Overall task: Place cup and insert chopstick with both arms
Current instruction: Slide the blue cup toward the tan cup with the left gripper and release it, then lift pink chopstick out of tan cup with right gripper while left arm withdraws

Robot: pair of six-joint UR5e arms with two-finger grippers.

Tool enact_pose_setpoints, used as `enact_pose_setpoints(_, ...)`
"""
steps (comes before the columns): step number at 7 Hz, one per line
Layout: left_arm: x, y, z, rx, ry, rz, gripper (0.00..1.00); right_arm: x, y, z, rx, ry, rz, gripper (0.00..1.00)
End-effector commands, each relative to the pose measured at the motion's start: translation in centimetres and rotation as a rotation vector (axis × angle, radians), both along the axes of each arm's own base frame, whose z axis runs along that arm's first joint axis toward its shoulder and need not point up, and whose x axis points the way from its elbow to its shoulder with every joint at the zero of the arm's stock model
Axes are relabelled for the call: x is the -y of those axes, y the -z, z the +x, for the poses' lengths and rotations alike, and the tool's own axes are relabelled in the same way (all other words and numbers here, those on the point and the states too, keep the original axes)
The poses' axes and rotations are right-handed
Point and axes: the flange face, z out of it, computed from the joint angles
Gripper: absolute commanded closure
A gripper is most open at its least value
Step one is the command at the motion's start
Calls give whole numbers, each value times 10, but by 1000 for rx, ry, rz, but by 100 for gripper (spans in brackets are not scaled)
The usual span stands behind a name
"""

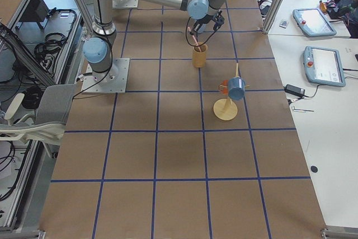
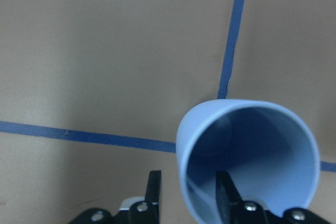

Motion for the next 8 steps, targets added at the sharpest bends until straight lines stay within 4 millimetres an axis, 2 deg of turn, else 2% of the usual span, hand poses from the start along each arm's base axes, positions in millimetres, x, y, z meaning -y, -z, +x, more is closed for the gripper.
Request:
enact_pose_setpoints(1,3,-22,9,-8,2,-34,0,2,-25,-2,1,2,3,100)
enact_pose_setpoints(3,7,-49,39,2,64,-61,3,2,-47,2,33,15,7,100)
enact_pose_setpoints(4,8,-66,60,17,98,-45,3,0,-59,3,44,20,22,100)
enact_pose_setpoints(7,21,-138,150,46,182,-22,2,-8,-103,9,83,37,46,100)
enact_pose_setpoints(8,29,-168,171,57,205,-40,1,-8,-114,16,116,47,34,100)
